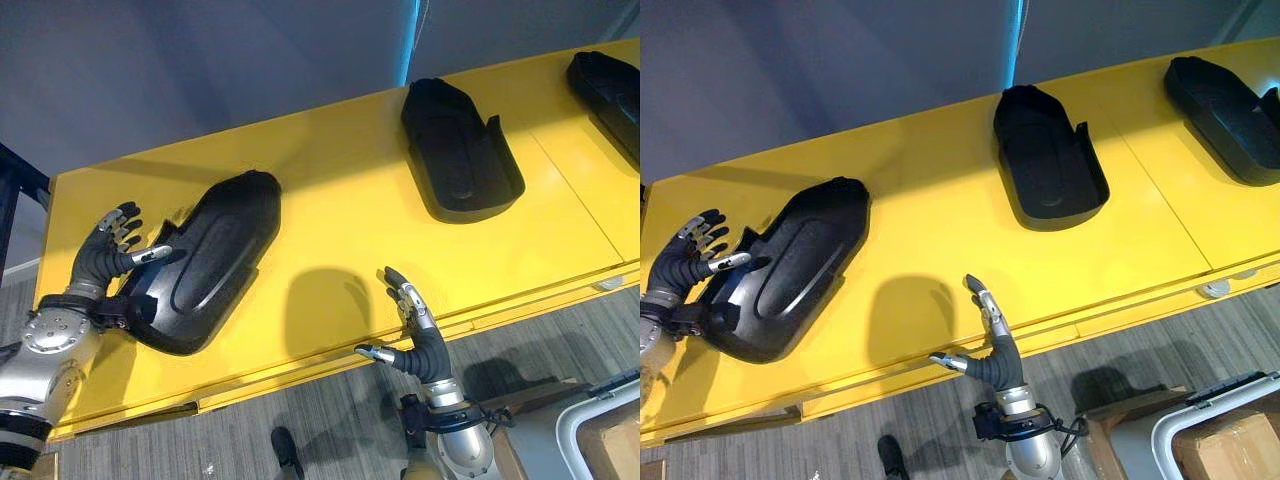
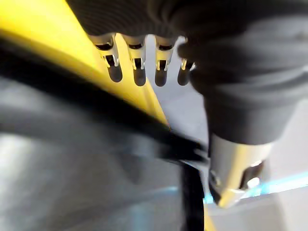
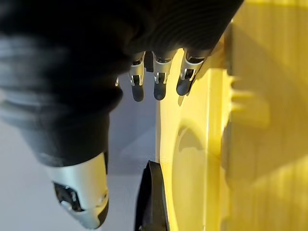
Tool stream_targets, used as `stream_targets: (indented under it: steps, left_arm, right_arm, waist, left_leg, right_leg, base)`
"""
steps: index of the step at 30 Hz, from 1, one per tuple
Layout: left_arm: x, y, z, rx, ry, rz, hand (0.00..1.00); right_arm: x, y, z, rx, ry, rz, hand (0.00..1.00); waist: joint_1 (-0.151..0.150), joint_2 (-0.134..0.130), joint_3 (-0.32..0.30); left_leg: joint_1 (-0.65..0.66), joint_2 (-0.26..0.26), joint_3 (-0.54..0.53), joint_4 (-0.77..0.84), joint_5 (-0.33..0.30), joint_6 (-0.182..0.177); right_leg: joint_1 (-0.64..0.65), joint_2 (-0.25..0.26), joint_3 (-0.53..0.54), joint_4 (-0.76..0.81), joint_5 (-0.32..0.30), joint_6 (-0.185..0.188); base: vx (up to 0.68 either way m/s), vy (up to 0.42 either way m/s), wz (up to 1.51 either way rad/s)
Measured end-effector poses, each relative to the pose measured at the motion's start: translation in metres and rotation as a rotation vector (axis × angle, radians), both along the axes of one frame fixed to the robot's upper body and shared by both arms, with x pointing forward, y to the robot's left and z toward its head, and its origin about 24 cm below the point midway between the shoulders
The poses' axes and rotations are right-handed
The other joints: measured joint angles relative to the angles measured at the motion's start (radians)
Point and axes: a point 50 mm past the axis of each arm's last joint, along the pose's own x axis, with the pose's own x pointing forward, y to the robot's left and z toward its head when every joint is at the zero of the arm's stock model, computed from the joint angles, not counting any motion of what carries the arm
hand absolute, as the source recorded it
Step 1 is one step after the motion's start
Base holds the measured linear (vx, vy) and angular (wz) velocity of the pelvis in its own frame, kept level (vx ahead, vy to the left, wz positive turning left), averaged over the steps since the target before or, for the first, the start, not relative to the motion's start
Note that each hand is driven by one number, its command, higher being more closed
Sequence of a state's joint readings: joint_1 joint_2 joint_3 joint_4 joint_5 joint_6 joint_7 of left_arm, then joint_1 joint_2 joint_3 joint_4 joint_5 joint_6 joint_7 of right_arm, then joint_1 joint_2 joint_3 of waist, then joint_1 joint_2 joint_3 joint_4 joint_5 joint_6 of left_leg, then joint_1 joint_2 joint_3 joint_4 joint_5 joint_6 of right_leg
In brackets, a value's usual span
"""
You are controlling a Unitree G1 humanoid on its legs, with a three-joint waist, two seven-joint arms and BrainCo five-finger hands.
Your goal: Walk over and take plastic housings, then place them on the shelf
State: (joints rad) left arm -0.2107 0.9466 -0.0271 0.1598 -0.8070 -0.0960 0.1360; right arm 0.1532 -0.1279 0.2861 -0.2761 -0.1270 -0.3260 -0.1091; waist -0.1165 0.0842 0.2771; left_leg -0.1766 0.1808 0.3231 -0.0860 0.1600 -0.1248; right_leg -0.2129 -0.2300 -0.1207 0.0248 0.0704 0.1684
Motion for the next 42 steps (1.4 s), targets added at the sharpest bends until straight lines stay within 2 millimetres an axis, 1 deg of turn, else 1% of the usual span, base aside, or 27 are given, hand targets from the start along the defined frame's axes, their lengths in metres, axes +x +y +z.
stream_targets:
  steps: [1,6,7,8,10,12,13,15,18,21,24,30,33,34,38,42]
  left_arm:
    - [-0.001,-0.003,-0.005,-0.037,0.001,0.005,0.00]
    - [-0.017,-0.039,-0.028,-0.344,-0.083,-0.028,0.00]
    - [-0.024,-0.053,-0.039,-0.439,-0.090,-0.043,0.00]
    - [-0.028,-0.059,-0.045,-0.493,-0.091,-0.040,0.00]
    - [-0.036,-0.068,-0.056,-0.567,-0.087,-0.028,0.00]
    - [-0.043,-0.073,-0.065,-0.613,-0.067,-0.016,0.00]
    - [-0.051,-0.077,-0.076,-0.664,-0.037,-0.005,0.00]
    - [-0.059,-0.081,-0.089,-0.700,0.006,0.011,0.00]
    - [-0.068,-0.089,-0.101,-0.749,0.054,0.007,0.00]
    - [-0.072,-0.093,-0.108,-0.777,0.079,0.019,0.00]
    - [-0.072,-0.098,-0.111,-0.787,0.082,0.024,0.00]
    - [-0.072,-0.106,-0.113,-0.794,0.076,0.027,0.00]
    - [-0.072,-0.109,-0.112,-0.801,0.078,0.014,0.00]
    - [-0.072,-0.112,-0.113,-0.805,0.086,0.003,0.00]
    - [-0.072,-0.119,-0.115,-0.827,0.103,-0.051,0.00]
    - [-0.072,-0.135,-0.123,-0.863,0.159,-0.125,0.00]
  right_arm:
    - [0.000,0.000,-0.001,0.001,0.002,-0.001,0.00]
    - [0.001,0.000,-0.003,0.009,0.013,-0.022,0.00]
    - [0.001,0.000,-0.005,0.005,0.028,-0.031,0.00]
    - [0.002,0.000,-0.006,0.003,0.038,-0.036,0.00]
    - [0.003,-0.001,-0.008,0.000,0.052,-0.045,0.00]
    - [0.004,-0.001,-0.011,-0.008,0.069,-0.047,0.00]
    - [0.005,-0.001,-0.016,-0.016,0.094,-0.049,0.00]
    - [0.006,-0.001,-0.022,-0.032,0.128,-0.055,0.00]
    - [0.007,-0.002,-0.030,-0.057,0.165,-0.064,0.00]
    - [0.007,-0.002,-0.036,-0.071,0.205,-0.069,0.00]
    - [0.007,-0.003,-0.041,-0.083,0.226,-0.065,0.00]
    - [0.005,-0.007,-0.046,-0.126,0.263,-0.047,0.00]
    - [0.002,-0.007,-0.048,-0.135,0.281,-0.029,0.00]
    - [-0.003,-0.006,-0.048,-0.133,0.290,-0.010,0.00]
    - [-0.018,0.002,-0.051,-0.097,0.331,0.086,0.00]
    - [-0.031,0.022,-0.057,-0.053,0.385,0.234,0.00]
  waist:
    - [0.000,0.000,0.000]
    - [0.008,-0.001,-0.001]
    - [0.011,0.000,-0.002]
    - [0.013,0.002,-0.003]
    - [0.016,0.008,-0.010]
    - [0.016,0.011,-0.020]
    - [0.016,0.011,-0.033]
    - [0.021,0.013,-0.060]
    - [0.022,0.012,-0.083]
    - [0.025,0.010,-0.105]
    - [0.032,0.009,-0.131]
    - [0.036,0.006,-0.159]
    - [0.036,0.002,-0.174]
    - [0.036,0.000,-0.179]
    - [0.034,-0.015,-0.193]
    - [0.032,-0.035,-0.208]
  left_leg:
    - [0.002,0.000,0.000,0.000,0.000,0.000]
    - [0.014,0.000,-0.002,0.000,0.000,0.000]
    - [0.027,0.000,-0.003,-0.001,0.000,0.000]
    - [0.033,0.001,-0.005,-0.001,0.000,0.000]
    - [0.035,0.003,-0.011,-0.001,0.000,0.000]
    - [0.043,0.004,-0.012,-0.001,0.000,0.000]
    - [0.058,0.004,-0.012,-0.003,-0.002,-0.002]
    - [0.062,0.006,-0.012,-0.005,-0.003,-0.004]
    - [0.072,0.009,-0.022,-0.005,-0.003,-0.004]
    - [0.083,0.010,-0.022,-0.006,-0.006,-0.007]
    - [0.083,0.011,-0.023,-0.006,-0.006,-0.007]
    - [0.099,0.013,-0.024,-0.006,-0.005,-0.007]
    - [0.100,0.015,-0.024,-0.006,-0.005,-0.009]
    - [0.101,0.015,-0.024,-0.006,-0.005,-0.009]
    - [0.106,0.017,-0.023,-0.006,-0.006,-0.010]
    - [0.107,0.020,-0.022,-0.006,-0.008,-0.013]
  right_leg:
    - [0.002,0.000,0.000,0.000,0.000,0.000]
    - [0.017,0.000,-0.002,-0.002,0.000,0.000]
    - [0.034,0.001,-0.004,-0.007,0.000,0.000]
    - [0.042,0.002,-0.006,-0.010,0.000,0.000]
    - [0.048,0.004,-0.009,-0.010,0.000,0.000]
    - [0.057,0.005,-0.011,-0.012,0.000,0.000]
    - [0.074,0.005,-0.012,-0.016,-0.001,0.000]
    - [0.079,0.006,-0.013,-0.016,-0.002,0.000]
    - [0.098,0.008,-0.025,-0.018,-0.003,0.001]
    - [0.110,0.009,-0.026,-0.019,-0.006,-0.001]
    - [0.111,0.010,-0.026,-0.019,-0.006,0.000]
    - [0.128,0.012,-0.028,-0.020,-0.005,0.003]
    - [0.129,0.014,-0.028,-0.020,-0.005,0.003]
    - [0.130,0.014,-0.029,-0.020,-0.005,0.003]
    - [0.133,0.016,-0.027,-0.020,-0.005,0.003]
    - [0.132,0.019,-0.025,-0.020,-0.005,0.003]
  base:
    - [0.00,0.000,0.00]
    - [0.00,0.000,0.00]
    - [-0.01,0.020,0.03]
    - [-0.02,0.021,0.04]
    - [-0.04,0.016,0.06]
    - [-0.02,0.008,0.02]
    - [0.00,0.000,0.00]
    - [0.00,0.000,0.00]
    - [-0.04,0.010,0.08]
    - [-0.05,0.015,0.03]
    - [-0.02,0.006,0.00]
    - [0.00,0.000,0.00]
    - [0.00,0.000,0.00]
    - [0.00,0.000,0.00]
    - [-0.01,0.003,0.00]
    - [-0.03,0.002,-0.01]
